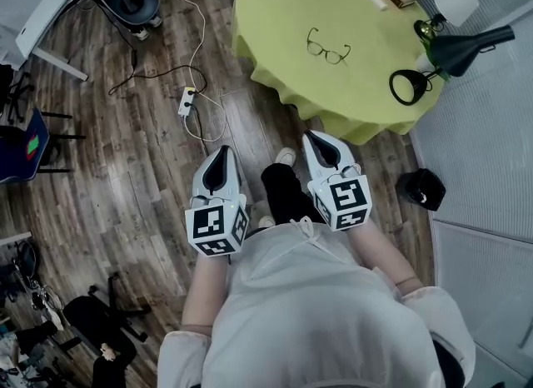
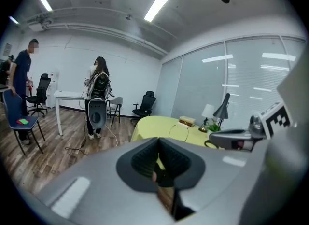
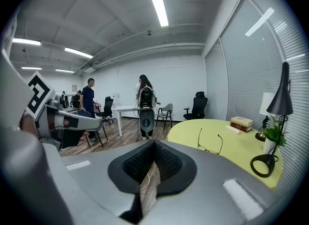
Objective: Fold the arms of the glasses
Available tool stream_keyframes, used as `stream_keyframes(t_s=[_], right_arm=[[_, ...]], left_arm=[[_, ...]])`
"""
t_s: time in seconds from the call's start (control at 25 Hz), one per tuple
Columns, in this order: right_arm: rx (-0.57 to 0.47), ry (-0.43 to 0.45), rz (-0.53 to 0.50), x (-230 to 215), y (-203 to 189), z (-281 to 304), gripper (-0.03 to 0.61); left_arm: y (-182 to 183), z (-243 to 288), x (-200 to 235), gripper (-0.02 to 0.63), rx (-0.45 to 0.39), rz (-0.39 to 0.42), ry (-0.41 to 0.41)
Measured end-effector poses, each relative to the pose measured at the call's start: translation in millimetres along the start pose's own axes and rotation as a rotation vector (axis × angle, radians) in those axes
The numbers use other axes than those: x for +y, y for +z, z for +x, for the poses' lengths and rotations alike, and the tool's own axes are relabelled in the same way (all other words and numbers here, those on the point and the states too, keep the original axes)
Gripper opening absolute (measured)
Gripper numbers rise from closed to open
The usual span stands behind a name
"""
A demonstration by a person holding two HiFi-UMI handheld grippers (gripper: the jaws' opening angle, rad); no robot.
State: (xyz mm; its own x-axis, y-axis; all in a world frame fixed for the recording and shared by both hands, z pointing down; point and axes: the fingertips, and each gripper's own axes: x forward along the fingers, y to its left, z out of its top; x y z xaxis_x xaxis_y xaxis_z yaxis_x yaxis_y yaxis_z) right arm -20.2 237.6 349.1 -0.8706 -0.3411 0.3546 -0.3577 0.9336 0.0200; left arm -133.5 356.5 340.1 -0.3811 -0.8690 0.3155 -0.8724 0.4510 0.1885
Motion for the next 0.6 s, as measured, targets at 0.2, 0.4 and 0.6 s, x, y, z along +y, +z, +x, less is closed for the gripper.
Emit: stream_keyframes(t_s=[0.2,0.4,0.6], right_arm=[[-0.006,-0.035,0.016,-70,18,55,-0.002],[0.010,-0.089,0.048,-147,32,104,-0.002],[0.013,-0.146,0.088,-213,31,135,-0.002]], left_arm=[[30,92,-7,0.006,0.011,0.027,-0.025],[62,182,-25,0.006,0.030,0.070,-0.079],[75,262,-52,0.006,0.056,0.112,-0.140]])
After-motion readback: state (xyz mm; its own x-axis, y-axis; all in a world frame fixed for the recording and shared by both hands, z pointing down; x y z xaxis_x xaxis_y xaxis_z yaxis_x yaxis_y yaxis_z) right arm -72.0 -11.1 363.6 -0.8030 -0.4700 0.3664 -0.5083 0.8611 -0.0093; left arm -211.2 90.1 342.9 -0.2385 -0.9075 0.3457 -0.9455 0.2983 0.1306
